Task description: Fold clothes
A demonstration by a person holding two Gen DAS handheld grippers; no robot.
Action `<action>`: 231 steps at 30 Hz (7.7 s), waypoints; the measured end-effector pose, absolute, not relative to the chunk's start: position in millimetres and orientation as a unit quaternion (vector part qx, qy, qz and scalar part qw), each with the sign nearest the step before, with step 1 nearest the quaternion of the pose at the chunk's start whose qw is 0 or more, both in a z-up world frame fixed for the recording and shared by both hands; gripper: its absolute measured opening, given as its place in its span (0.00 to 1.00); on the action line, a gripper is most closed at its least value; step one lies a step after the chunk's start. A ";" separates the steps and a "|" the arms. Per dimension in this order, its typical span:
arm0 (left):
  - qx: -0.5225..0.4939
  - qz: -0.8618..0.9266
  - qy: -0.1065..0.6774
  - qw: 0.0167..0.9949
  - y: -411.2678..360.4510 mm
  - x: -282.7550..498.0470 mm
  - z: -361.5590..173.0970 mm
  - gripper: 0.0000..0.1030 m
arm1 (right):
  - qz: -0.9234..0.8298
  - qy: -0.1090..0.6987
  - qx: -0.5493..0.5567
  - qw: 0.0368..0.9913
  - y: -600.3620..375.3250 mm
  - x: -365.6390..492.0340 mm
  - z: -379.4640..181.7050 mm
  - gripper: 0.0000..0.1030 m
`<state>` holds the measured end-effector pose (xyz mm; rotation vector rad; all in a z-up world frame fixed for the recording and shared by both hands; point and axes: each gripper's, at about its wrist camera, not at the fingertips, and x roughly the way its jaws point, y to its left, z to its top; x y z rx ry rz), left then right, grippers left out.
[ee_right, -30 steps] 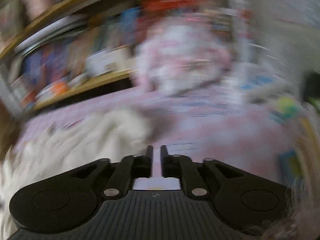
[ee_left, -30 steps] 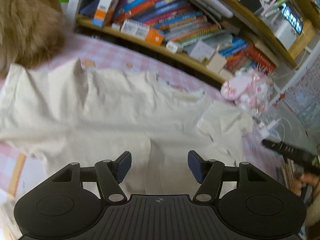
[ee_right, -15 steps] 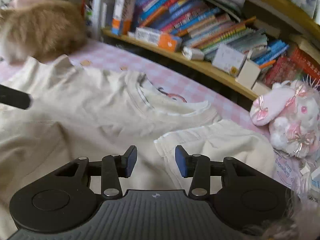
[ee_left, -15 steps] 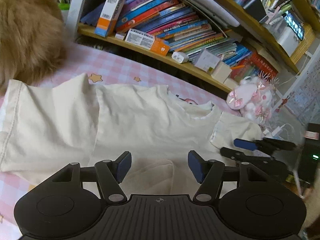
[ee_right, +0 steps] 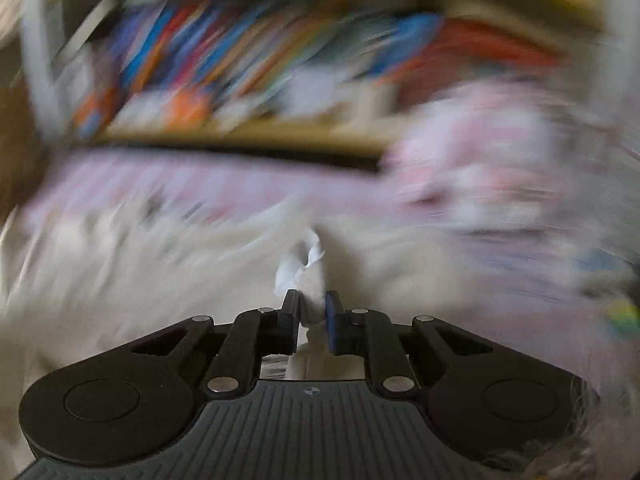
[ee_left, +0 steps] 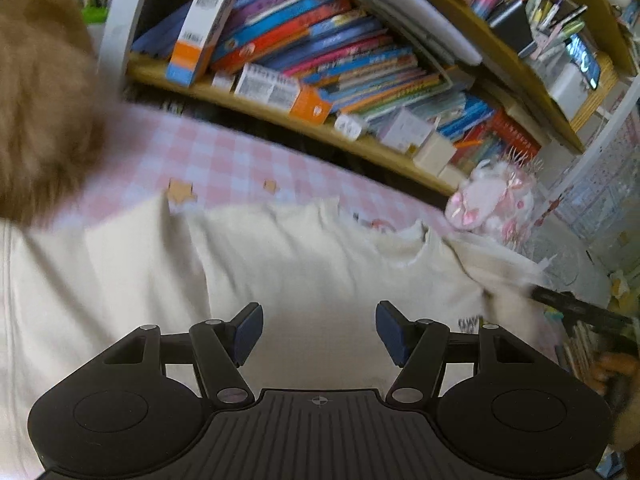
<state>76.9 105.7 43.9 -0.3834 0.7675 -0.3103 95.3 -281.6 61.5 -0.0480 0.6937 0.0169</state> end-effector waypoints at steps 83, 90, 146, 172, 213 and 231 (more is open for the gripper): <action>-0.042 -0.082 0.414 0.906 0.1 53.2 6.4 0.58 | -0.014 0.404 0.008 0.914 -395.2 132.5 33.1 0.05; -0.053 -0.060 0.406 0.910 -3.0 41.5 9.1 0.58 | -0.088 0.375 0.018 0.923 -408.5 90.7 40.1 0.08; -0.109 0.083 0.388 0.911 147.8 -0.5 -2.7 0.27 | 0.355 0.343 -0.277 0.824 -47.2 -2.9 25.8 0.12; 0.000 -0.188 0.361 0.914 142.4 -193.5 43.2 0.06 | 0.020 0.433 0.076 0.898 -321.6 -174.9 78.0 0.10; -0.271 -0.104 0.431 0.854 193.9 -176.9 10.0 0.06 | -0.093 0.371 0.470 0.795 -368.5 -214.0 73.3 0.07; -0.126 -0.165 0.466 0.860 158.9 -202.0 15.2 0.07 | -0.137 0.431 0.296 0.842 -356.2 -223.6 77.1 0.06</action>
